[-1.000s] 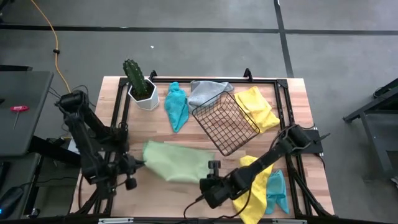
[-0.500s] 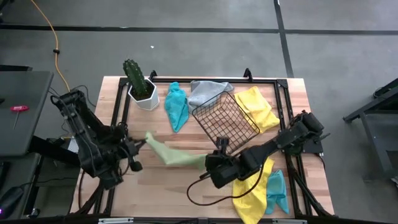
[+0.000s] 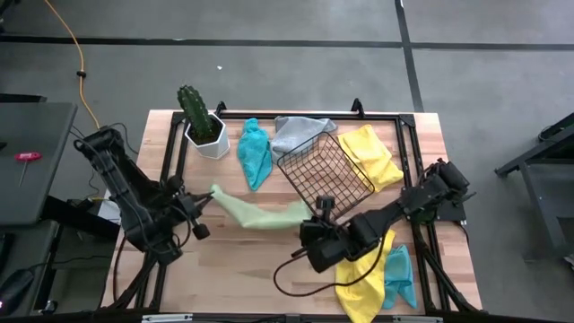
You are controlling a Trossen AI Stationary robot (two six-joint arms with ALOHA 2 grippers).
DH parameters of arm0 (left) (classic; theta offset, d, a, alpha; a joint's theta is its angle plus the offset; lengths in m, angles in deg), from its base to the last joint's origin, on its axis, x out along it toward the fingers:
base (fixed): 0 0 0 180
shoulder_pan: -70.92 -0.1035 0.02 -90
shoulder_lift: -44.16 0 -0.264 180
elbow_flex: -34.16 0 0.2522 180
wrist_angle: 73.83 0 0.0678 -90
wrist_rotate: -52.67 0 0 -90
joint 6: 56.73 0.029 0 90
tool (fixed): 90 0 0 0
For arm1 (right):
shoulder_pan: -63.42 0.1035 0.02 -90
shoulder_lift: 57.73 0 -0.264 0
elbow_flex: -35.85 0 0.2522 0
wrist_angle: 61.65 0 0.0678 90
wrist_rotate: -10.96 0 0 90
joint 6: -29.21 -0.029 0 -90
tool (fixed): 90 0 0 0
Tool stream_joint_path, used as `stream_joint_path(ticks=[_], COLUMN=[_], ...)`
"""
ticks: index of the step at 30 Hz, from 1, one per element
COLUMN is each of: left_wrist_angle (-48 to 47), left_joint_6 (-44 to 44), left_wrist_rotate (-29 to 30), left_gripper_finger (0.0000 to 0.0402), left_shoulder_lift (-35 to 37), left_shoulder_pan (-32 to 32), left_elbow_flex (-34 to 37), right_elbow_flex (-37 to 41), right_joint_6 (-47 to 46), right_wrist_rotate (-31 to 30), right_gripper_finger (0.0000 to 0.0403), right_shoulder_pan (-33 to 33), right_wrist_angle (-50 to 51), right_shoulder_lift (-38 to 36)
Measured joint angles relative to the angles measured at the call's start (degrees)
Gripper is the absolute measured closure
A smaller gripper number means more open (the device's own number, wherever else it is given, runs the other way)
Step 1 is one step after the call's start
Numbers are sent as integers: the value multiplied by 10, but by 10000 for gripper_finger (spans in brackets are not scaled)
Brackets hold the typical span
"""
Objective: Fold microfiber towels
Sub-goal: Fold the green microfiber towel
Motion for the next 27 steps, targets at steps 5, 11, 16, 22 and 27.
stream_joint_path(ticks=[5, 11, 16, 22, 27], left_wrist_angle=[15, 20, 20, 5, -30], left_joint_6=[-54, -71, -89, -121, -125], left_wrist_rotate=[-32, -101, -144, -161, -157], left_gripper_finger=[402, 402, 402, 402, 402], left_shoulder_lift=[-6, -31, -68, -113, -106], left_shoulder_pan=[44, 95, 132, 160, 157], left_elbow_flex=[10, 10, 10, 6, -21], right_elbow_flex=[0, 0, 0, 0, 0], right_joint_6=[-56, -89, -95, -56, -29], right_wrist_rotate=[-1, -5, -8, -3, -1], right_gripper_finger=[403, 403, 403, 403, 403], right_shoulder_pan=[24, 38, 41, 42, 29], right_wrist_angle=[31, 43, 31, -18, -19], right_shoulder_lift=[0, 0, 0, 3, -2])
